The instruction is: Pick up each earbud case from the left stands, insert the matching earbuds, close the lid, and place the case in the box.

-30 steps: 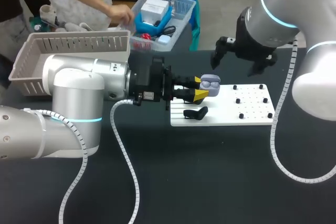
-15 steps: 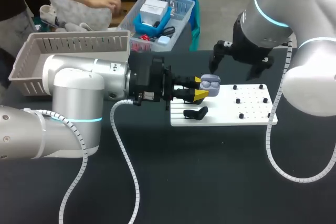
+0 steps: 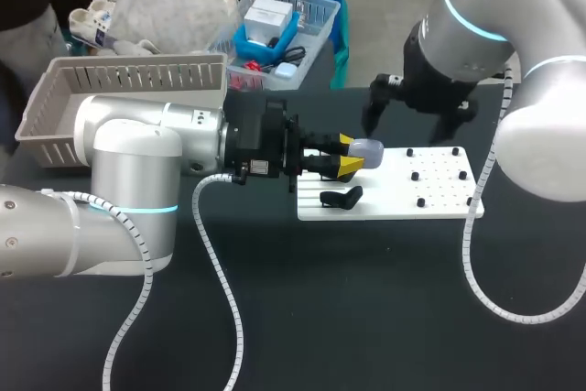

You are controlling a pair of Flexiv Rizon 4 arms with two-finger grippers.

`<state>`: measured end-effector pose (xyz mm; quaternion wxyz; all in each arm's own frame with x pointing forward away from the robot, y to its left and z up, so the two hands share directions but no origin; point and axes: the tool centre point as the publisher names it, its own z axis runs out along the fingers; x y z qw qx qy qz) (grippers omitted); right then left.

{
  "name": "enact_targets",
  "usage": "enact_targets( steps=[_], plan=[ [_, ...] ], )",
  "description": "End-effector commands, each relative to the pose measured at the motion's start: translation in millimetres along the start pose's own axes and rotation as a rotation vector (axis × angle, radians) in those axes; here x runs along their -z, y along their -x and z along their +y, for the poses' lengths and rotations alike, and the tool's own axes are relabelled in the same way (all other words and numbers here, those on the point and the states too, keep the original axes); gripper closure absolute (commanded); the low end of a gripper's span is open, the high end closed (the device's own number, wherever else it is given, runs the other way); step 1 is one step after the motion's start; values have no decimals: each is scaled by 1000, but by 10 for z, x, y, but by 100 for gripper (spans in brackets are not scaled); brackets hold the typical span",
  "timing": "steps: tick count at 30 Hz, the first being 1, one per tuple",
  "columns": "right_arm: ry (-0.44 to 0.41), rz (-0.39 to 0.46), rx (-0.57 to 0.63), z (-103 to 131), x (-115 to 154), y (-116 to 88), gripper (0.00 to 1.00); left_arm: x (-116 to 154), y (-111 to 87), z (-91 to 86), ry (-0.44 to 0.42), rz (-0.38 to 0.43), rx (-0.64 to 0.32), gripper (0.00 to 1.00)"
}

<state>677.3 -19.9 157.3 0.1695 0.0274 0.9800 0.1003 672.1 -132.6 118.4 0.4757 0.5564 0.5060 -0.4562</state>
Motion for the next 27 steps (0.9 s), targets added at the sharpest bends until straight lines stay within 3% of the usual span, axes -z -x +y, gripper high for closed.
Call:
enact_targets(
  steps=[1, 10, 15, 19, 27],
  plan=[
    [-6, -3, 10, -9, 27, -13, 0, -2, -3, 1, 1, -1, -1, 100],
    [40, -128, 30, -76, 320, 99, 0, -2, -3, 1, 1, -1, -1, 100],
    [180, -90, 168, -87, 598, 41, 0, -2, -3, 1, 1, -1, -1, 100],
    [181, -6, 236, -202, 750, 49, 0, -2, -3, 1, 1, -1, -1, 100],
    [208, 52, 318, -450, 830, 93, 0, -2, -3, 1, 1, -1, -1, 100]
  ],
)
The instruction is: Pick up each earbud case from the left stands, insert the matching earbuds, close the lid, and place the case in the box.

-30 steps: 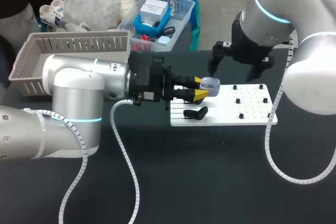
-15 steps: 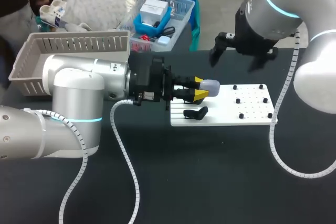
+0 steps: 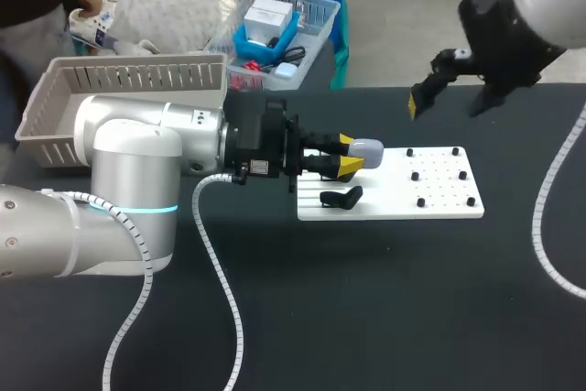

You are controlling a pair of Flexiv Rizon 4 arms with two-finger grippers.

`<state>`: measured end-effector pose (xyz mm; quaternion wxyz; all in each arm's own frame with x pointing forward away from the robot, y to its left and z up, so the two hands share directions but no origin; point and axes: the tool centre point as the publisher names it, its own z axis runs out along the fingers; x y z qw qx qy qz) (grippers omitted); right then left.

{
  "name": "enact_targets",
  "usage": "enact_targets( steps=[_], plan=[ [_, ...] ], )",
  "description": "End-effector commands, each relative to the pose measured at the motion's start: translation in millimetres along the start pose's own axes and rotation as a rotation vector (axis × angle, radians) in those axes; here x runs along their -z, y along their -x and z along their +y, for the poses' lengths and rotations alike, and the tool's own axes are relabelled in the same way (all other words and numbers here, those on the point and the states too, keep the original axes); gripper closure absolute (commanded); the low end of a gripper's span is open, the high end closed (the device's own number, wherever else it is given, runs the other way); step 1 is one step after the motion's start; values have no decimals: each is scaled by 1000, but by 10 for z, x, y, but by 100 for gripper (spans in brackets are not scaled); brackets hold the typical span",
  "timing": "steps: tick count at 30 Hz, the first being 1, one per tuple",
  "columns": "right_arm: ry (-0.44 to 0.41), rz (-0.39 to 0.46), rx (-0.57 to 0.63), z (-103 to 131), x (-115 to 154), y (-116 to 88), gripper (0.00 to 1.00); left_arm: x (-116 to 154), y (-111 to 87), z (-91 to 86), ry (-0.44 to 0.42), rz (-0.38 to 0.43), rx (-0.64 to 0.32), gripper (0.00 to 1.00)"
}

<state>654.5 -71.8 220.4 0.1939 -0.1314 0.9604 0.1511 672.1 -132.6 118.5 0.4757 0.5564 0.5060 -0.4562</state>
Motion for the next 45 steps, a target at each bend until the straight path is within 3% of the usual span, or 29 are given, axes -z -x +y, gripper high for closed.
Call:
enact_targets(
  steps=[1, 9, 24, 32, 45],
  plan=[
    [67, 73, 28, -86, 86, 32, 0, -3, -3, 0, 1, -1, -1, 100],
    [90, 96, 80, -215, 73, -39, 0, -83, 199, -51, -26, 16, 17, 100],
    [77, 60, 64, -317, 113, -74, 0, 32, 487, -131, 52, 109, 7, 100],
    [77, 60, 64, -317, 113, -74, 0, 220, 524, -157, 156, 167, 57, 100],
    [77, 60, 64, -317, 113, -74, 0, 823, 261, -139, 439, 209, 195, 100]
  ],
)
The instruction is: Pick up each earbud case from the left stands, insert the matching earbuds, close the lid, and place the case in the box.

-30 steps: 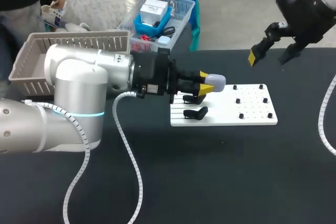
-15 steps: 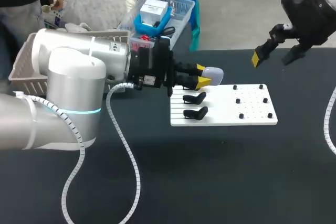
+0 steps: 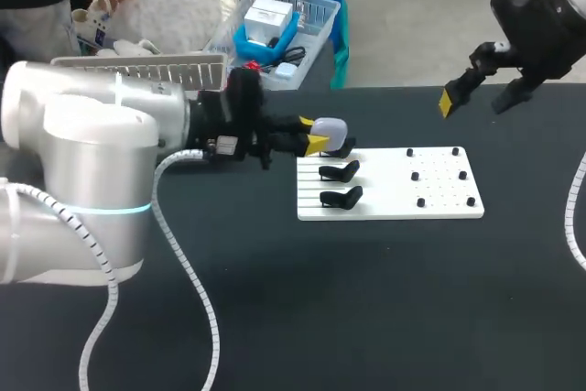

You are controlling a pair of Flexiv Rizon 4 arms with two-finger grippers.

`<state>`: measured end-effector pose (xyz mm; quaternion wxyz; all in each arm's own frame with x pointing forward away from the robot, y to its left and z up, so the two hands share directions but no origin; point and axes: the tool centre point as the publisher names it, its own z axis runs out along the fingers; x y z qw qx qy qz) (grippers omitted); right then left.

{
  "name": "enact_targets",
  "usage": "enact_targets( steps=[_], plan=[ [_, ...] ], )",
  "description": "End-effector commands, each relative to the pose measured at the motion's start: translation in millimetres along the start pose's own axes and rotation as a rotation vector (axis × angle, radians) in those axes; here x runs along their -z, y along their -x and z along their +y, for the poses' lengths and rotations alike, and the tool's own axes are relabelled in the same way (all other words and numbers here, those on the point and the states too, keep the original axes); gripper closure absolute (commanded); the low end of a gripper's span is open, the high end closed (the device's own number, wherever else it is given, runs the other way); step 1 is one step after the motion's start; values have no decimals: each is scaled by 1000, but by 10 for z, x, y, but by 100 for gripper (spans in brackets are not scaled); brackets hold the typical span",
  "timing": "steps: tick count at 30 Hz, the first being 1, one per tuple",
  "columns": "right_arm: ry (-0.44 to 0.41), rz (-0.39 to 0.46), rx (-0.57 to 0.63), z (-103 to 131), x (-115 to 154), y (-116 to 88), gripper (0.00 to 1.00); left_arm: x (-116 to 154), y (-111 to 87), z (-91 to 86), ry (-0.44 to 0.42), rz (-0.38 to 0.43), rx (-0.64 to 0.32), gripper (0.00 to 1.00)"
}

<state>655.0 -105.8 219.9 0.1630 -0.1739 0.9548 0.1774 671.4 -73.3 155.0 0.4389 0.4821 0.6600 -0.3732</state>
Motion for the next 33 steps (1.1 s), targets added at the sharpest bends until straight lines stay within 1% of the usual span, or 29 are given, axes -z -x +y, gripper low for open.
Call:
enact_targets(
  steps=[1, 4, 7, 14, 17, 23, 27, 30, 33],
  plan=[
    [0, -3, 0, -1, 1, -12, 0, 245, -111, -52, 209, -30, 33, 100],
    [0, -3, 0, -1, 1, -12, 0, 391, -192, 28, 286, -9, 68, 100],
    [0, -3, 0, -1, 1, -12, 0, 505, -226, 115, 349, 13, 84, 100],
    [0, -3, 0, -1, 1, -12, 0, 712, -154, 347, 480, 78, 62, 100],
    [0, -3, 0, -1, 1, -12, 0, 783, -108, 438, 525, 134, 45, 100],
    [0, -3, 0, -1, 1, -12, 0, 957, -94, 649, 598, 191, 54, 100],
    [0, -3, 0, -1, 1, -12, 0, 1035, -92, 752, 620, 237, 58, 100],
    [0, -3, 0, -1, 1, -12, 0, 1124, -135, 845, 640, 262, 78, 100],
    [0, -3, 0, -1, 1, -12, 0, 1228, -198, 918, 663, 307, 91, 100]
  ],
)
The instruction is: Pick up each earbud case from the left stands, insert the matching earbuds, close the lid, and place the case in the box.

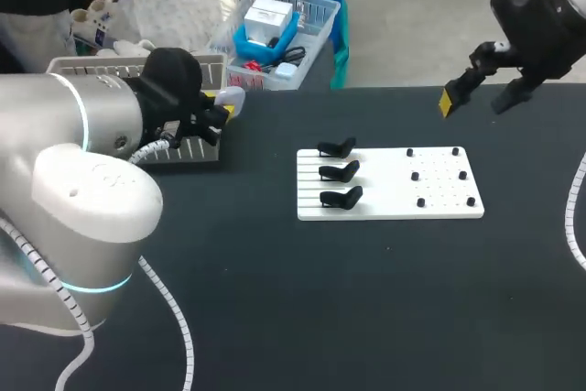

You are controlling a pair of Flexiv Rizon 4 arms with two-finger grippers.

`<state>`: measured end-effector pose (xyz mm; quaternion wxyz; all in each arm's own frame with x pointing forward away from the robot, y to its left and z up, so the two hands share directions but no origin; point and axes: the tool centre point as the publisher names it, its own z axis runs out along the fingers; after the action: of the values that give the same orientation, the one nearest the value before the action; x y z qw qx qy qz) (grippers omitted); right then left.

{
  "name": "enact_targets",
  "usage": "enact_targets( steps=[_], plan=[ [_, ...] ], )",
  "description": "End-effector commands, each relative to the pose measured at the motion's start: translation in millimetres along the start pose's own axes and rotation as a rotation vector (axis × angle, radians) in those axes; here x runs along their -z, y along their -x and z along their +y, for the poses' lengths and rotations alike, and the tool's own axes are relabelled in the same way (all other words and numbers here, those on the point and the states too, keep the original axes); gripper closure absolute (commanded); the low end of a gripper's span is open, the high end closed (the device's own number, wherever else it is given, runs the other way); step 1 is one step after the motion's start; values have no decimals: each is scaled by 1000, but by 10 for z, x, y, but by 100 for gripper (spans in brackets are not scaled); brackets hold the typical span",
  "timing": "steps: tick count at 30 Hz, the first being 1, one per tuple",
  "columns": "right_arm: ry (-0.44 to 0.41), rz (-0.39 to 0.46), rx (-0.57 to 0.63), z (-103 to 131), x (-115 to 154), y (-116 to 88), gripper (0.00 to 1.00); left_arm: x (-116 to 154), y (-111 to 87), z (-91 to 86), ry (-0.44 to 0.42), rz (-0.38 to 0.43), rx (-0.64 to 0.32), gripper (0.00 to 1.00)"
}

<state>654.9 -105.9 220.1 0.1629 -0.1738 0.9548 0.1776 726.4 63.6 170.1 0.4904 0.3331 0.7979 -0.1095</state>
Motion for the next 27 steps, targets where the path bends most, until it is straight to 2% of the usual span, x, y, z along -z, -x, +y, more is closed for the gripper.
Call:
enact_targets(
  steps=[1, 6, 14, 21, 27],
  plan=[
    [0, -3, 1, 0, -1, -11, 0, 19, -25, 103, 29, 122, -1, 100],
    [0, -3, 1, 0, -1, -11, 0, 79, -178, 300, 63, 196, 13, 100],
    [0, -3, 1, 0, -1, -11, 0, 107, -381, 596, 89, 208, 39, 100],
    [0, -3, 1, 0, -1, -11, 0, -63, -426, 867, 78, 189, 40, 100],
    [0, -3, 1, 0, -1, -11, 0, -314, -462, 1148, 47, 187, 36, 100]
  ],
)
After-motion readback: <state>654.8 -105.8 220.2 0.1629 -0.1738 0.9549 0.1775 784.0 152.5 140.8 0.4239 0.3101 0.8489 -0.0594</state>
